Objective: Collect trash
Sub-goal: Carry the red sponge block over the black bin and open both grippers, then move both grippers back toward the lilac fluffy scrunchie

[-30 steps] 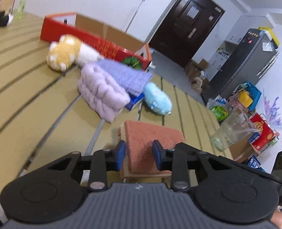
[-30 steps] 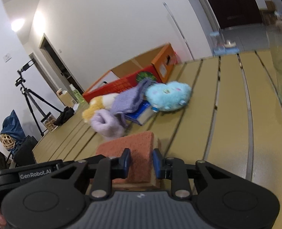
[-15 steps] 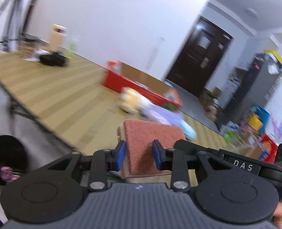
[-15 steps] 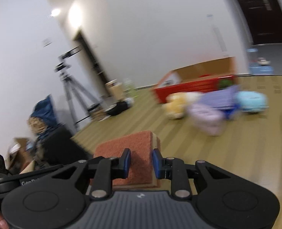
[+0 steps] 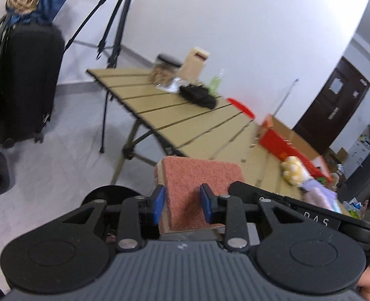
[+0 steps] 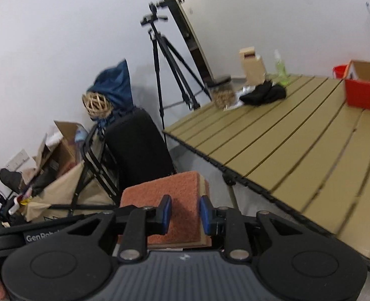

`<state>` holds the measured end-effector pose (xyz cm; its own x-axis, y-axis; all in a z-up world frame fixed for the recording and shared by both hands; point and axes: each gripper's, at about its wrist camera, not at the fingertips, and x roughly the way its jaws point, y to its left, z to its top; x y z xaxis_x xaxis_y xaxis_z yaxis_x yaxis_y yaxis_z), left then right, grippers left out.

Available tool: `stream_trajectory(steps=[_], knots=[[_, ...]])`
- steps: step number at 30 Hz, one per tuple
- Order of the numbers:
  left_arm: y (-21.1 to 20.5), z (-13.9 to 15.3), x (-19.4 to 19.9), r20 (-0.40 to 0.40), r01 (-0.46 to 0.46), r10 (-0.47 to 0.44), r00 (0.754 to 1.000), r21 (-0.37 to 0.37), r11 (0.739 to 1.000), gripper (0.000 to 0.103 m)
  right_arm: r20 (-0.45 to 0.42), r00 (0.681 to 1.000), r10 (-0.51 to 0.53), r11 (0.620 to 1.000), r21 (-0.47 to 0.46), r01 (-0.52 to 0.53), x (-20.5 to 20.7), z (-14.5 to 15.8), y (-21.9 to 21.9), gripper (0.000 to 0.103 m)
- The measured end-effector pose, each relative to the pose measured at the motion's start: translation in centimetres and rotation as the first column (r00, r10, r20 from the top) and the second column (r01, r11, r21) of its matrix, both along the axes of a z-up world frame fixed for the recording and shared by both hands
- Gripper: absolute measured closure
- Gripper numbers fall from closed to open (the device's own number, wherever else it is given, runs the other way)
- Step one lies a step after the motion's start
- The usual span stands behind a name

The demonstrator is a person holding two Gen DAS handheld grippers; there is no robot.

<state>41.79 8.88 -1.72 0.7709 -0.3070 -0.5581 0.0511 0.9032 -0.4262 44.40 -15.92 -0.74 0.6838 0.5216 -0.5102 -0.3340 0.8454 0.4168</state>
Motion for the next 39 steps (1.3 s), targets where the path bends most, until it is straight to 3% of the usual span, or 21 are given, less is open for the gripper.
stream_trajectory(steps=[6, 13, 20, 24, 31, 34, 36, 39], knots=[[3.0, -5.7, 6.1, -0.105, 0.019, -0.017, 0.994, 0.018, 1.0, 0.072, -0.078, 0.997, -0.011, 0.999, -0.05, 0.007, 5.4, -5.1, 4.0, 0.079], [4.5, -13.2, 10.9, -0.241, 0.045, -0.041, 0.97, 0.014, 0.999, 0.072, -0.161, 0.986, -0.041, 0.986, -0.166, 0.014, 9.7, -12.3, 7.2, 0.079], [4.9, -17.7, 12.9, -0.326, 0.035, 0.001, 0.945, 0.102, 0.994, 0.058, -0.213, 0.976, -0.039, 0.966, -0.259, -0.017, 11.4, -17.1, 8.7, 0.078], [4.7, -17.7, 12.5, -0.336, 0.045, 0.001, 0.942, 0.127, 0.991, 0.057, -0.219, 0.975, -0.046, 0.965, -0.261, -0.013, 11.5, -17.5, 8.5, 0.077], [4.0, -15.6, 10.3, -0.295, 0.028, 0.051, 0.954, 0.258, 0.966, 0.054, -0.174, 0.985, -0.002, 0.964, -0.264, -0.044, 9.8, -15.1, 8.8, 0.077], [3.6, -12.3, 8.3, -0.221, -0.003, 0.073, 0.973, 0.302, 0.953, 0.053, -0.127, 0.992, 0.018, 0.963, -0.264, -0.051, 7.8, -12.3, 8.3, 0.077], [2.9, -9.2, 6.0, -0.129, -0.035, 0.084, 0.988, 0.339, 0.94, 0.049, -0.087, 0.996, 0.028, 0.964, -0.262, -0.05, 6.2, -9.9, 7.5, 0.076], [0.9, -4.3, 1.3, 0.026, -0.088, 0.084, 0.996, 0.387, 0.918, 0.028, 0.017, 0.999, 0.05, 0.966, -0.255, -0.044, 2.2, -5.7, 5.1, 0.062]])
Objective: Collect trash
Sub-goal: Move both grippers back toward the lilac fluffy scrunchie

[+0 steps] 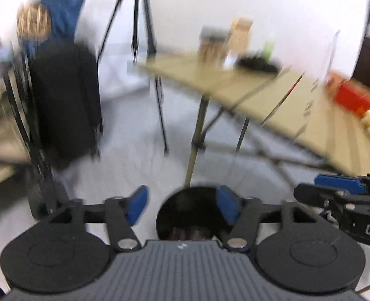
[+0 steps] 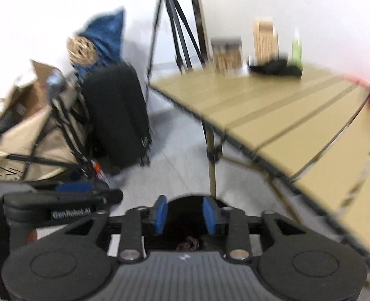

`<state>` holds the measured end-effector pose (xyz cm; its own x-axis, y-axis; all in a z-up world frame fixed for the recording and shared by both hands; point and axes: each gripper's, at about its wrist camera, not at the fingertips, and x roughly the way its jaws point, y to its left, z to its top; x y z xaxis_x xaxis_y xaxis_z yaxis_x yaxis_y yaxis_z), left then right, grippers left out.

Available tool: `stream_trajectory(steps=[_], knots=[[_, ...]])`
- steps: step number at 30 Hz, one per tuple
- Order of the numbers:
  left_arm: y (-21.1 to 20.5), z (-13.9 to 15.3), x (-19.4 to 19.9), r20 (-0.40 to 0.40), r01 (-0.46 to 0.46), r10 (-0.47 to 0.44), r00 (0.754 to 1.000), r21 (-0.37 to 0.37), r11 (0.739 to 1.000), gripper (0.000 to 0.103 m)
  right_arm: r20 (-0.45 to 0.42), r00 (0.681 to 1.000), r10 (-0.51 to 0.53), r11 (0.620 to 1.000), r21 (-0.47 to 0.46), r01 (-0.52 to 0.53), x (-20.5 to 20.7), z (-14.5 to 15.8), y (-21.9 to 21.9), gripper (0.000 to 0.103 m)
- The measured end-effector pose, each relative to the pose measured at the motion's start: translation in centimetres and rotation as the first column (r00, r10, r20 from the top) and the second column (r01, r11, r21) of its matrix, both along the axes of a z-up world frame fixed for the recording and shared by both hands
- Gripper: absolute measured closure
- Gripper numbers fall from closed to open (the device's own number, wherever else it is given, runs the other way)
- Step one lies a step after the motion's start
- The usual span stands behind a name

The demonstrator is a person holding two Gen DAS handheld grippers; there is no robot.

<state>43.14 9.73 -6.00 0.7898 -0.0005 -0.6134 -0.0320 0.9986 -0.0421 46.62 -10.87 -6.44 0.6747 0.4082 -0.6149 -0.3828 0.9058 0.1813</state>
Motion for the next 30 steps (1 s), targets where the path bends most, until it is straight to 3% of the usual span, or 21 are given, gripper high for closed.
stream_trajectory(steps=[2, 6, 10, 13, 16, 23, 25, 30], knots=[[-2.0, 2.9, -3.6, 0.1, 0.005, -0.01, 0.995, 0.048, 0.999, 0.014, 0.071, 0.997, -0.001, 1.0, 0.017, 0.0, -3.4, 2.6, -2.0, 0.056], [-6.2, 6.6, -10.1, 0.242, 0.047, -0.056, 0.969, 0.043, 0.998, 0.006, 0.21, 0.977, -0.043, 0.999, 0.029, 0.038, -11.3, 7.4, -7.5, 0.047], [-11.5, 7.6, -17.2, 0.341, 0.138, -0.141, 0.93, 0.033, 0.99, 0.002, 0.315, 0.942, -0.115, 0.993, 0.009, 0.118, -19.2, 9.9, -13.1, 0.038], [-14.9, 7.1, -21.3, 0.359, 0.205, -0.194, 0.913, 0.008, 0.979, 0.001, 0.368, 0.908, -0.199, 0.977, 0.0, 0.214, -25.4, 10.4, -17.3, 0.032], [-17.6, 6.6, -24.0, 0.337, 0.311, -0.294, 0.895, 0.002, 0.95, 0.001, 0.374, 0.879, -0.295, 0.948, -0.002, 0.319, -30.6, 10.0, -21.3, 0.03], [-21.9, 6.8, -24.3, 0.352, 0.367, -0.355, 0.866, 0.035, 0.929, 0.001, 0.364, 0.839, -0.404, 0.91, 0.062, 0.411, -35.2, 9.2, -26.5, 0.03], [-22.7, 6.8, -23.7, 0.35, 0.374, -0.364, 0.863, 0.042, 0.926, 0.001, 0.364, 0.834, -0.416, 0.905, 0.077, 0.418, -35.0, 8.9, -27.4, 0.03], [-26.9, 7.2, -19.6, 0.369, 0.422, -0.422, 0.828, 0.086, 0.902, 0.001, 0.356, 0.821, -0.446, 0.89, 0.079, 0.449, -31.5, 7.5, -29.3, 0.031]])
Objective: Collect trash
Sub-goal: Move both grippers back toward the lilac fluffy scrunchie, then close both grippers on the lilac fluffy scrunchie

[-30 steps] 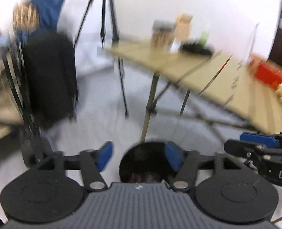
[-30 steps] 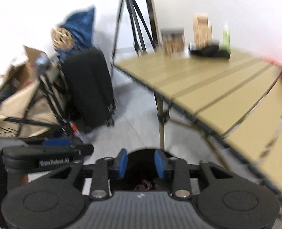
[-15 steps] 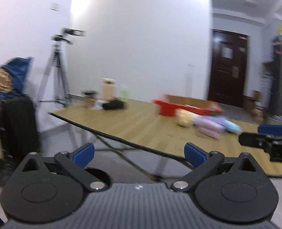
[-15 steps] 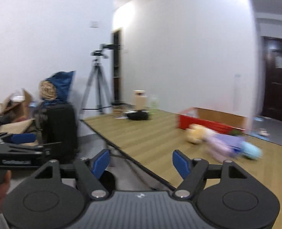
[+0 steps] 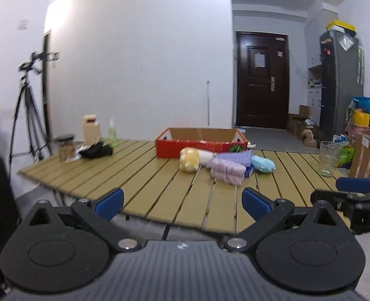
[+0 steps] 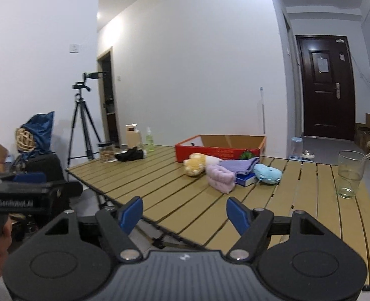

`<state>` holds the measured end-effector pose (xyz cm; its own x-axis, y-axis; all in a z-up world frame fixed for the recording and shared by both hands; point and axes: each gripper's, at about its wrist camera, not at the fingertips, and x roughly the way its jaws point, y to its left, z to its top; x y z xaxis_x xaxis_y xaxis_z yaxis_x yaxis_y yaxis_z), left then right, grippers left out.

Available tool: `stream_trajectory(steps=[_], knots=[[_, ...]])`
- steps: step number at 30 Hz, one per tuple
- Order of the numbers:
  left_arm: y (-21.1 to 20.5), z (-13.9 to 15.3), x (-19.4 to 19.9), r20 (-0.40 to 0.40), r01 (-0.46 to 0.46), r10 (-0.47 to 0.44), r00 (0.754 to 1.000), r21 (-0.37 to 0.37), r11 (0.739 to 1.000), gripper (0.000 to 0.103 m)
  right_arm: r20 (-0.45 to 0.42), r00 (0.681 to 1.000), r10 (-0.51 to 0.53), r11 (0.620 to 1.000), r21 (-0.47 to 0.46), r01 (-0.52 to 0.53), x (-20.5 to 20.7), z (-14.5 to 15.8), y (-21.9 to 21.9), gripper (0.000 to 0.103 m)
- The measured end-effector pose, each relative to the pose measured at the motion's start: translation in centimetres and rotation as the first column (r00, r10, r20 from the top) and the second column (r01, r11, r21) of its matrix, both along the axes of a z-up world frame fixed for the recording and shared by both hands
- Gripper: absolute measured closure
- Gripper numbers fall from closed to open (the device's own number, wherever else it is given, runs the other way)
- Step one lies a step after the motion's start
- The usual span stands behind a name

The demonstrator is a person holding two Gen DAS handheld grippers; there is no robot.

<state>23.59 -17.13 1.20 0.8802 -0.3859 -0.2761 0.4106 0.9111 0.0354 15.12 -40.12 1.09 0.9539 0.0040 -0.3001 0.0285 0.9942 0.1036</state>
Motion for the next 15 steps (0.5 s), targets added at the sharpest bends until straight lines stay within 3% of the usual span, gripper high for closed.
stream_trajectory(steps=[4, 6, 9, 11, 13, 15], knots=[[-4.3, -0.6, 6.8, -0.052, 0.108, -0.108, 0.993, 0.002, 0.994, 0.001, -0.013, 0.999, -0.038, 0.999, 0.005, 0.038, 4.9, -0.7, -2.7, 0.033], [-6.7, -1.0, 10.9, -0.084, 0.141, -0.14, 0.987, 0.007, 0.99, 0.002, -0.022, 0.998, -0.058, 0.998, 0.019, 0.058, 8.3, -1.1, -4.4, 0.039], [-10.6, -1.8, 17.3, -0.127, 0.16, -0.156, 0.98, 0.028, 0.987, 0.012, -0.044, 0.996, -0.073, 0.996, 0.056, 0.075, 13.4, -1.6, -6.7, 0.047], [-13.3, -2.4, 22.3, -0.203, 0.142, -0.133, 0.97, 0.029, 0.989, 0.026, -0.058, 0.994, -0.089, 0.992, 0.082, 0.094, 17.1, -2.2, -8.2, 0.049], [-15.5, -3.0, 26.7, -0.28, 0.146, -0.136, 0.95, 0.012, 0.989, 0.033, -0.08, 0.992, -0.102, 0.988, 0.111, 0.11, 20.5, -3.1, -9.4, 0.06], [-17.1, -3.7, 29.7, -0.299, 0.106, -0.095, 0.95, 0.022, 0.994, 0.045, -0.093, 0.989, -0.115, 0.983, 0.136, 0.127, 23.5, -4.1, -10.3, 0.07]])
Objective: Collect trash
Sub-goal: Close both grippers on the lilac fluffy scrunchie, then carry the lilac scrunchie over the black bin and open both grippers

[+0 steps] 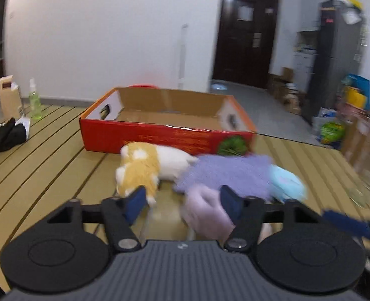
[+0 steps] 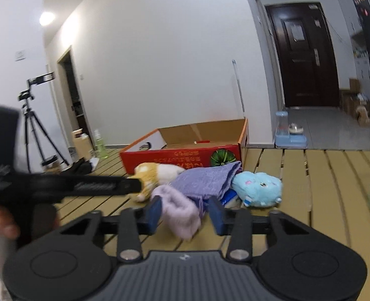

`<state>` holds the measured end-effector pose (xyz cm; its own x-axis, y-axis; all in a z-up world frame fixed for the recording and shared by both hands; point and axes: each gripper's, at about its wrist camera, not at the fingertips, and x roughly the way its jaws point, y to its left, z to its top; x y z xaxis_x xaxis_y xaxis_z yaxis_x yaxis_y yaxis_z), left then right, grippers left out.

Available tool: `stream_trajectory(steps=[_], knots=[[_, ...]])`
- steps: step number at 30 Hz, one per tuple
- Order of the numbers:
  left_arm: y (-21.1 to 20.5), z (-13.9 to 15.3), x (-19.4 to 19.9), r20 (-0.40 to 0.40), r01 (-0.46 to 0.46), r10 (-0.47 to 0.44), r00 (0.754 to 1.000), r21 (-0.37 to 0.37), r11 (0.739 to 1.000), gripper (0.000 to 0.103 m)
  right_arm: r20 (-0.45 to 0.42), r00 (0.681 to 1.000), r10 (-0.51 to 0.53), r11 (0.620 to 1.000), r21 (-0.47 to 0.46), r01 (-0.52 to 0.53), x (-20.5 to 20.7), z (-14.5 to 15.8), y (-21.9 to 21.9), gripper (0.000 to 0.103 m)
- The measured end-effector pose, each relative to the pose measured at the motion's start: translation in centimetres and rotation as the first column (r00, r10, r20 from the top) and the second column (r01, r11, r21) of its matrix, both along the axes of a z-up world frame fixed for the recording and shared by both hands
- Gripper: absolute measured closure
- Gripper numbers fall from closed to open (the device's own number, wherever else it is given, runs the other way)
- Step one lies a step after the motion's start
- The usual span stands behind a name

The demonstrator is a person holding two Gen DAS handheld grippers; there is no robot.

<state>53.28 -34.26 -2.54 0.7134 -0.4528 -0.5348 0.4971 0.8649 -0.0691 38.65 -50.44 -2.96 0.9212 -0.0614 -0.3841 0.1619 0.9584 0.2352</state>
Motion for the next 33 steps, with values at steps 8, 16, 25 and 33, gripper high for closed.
stream_trajectory(steps=[8, 16, 25, 33], knots=[[3.4, -3.6, -2.2, -0.09, 0.15, -0.151, 0.984, -0.011, 0.989, 0.065, -0.053, 0.999, 0.014, 0.997, 0.074, -0.01, 4.8, -3.2, -0.6, 0.072], [1.0, -0.3, 1.1, 0.029, 0.134, -0.133, 0.991, -0.052, 0.99, 0.044, -0.073, 0.993, 0.097, 0.995, 0.027, -0.095, 4.7, -4.4, 1.9, 0.088], [2.3, -5.1, -0.5, -0.075, 0.154, -0.155, 0.985, -0.018, 0.988, 0.088, -0.037, 0.995, 0.095, 0.994, 0.057, -0.093, 1.4, -3.8, 1.8, 0.088], [7.2, -3.6, -4.9, -0.084, 0.188, -0.201, 0.976, -0.147, 0.971, 0.071, -0.058, 0.997, 0.053, 0.992, 0.121, -0.046, 3.1, -4.7, 1.1, 0.081]])
